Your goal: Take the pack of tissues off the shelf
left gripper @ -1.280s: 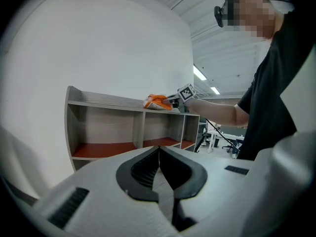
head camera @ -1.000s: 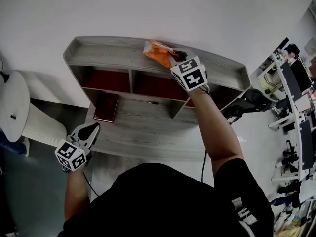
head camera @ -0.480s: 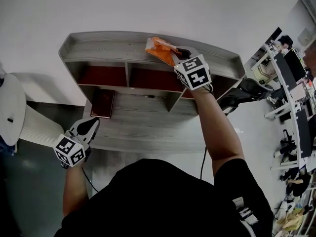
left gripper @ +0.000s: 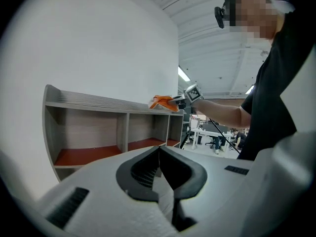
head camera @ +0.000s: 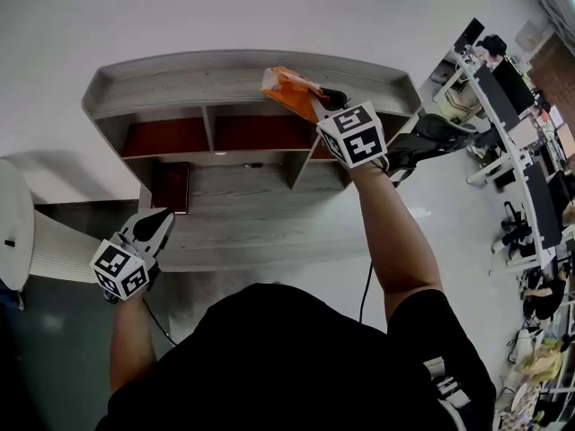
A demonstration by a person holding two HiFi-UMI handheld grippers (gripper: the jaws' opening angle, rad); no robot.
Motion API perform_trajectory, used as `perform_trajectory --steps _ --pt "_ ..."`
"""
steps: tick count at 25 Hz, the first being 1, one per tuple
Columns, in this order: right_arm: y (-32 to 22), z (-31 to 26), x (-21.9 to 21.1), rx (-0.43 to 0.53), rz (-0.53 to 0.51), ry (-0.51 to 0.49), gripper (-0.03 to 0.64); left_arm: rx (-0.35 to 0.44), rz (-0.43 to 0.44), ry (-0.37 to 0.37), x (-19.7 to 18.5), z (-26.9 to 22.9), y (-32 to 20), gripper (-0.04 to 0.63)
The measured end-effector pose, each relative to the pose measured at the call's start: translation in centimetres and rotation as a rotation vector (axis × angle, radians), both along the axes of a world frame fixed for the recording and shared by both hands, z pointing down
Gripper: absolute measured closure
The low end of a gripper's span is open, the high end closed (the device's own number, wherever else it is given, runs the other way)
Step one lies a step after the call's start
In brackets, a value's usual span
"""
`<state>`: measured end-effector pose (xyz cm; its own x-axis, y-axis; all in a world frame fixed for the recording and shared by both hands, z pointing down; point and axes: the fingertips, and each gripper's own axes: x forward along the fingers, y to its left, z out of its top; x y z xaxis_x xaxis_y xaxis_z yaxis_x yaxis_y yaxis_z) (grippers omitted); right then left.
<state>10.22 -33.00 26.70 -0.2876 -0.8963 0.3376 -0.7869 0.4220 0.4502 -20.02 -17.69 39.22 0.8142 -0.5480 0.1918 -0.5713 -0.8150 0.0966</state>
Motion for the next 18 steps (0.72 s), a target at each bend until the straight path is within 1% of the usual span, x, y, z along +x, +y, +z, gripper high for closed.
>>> perform_trajectory --steps 10,18 --pt "5.2 0.1 5.1 0.006 0.124 0.006 0.601 0.012 0.127 -0.006 3.2 -0.3 0.2 0.577" --pt "9.9 0.8 8.3 -0.002 0.206 0.009 0.602 0.020 0.201 -0.013 5.5 -0.5 0.9 0.577"
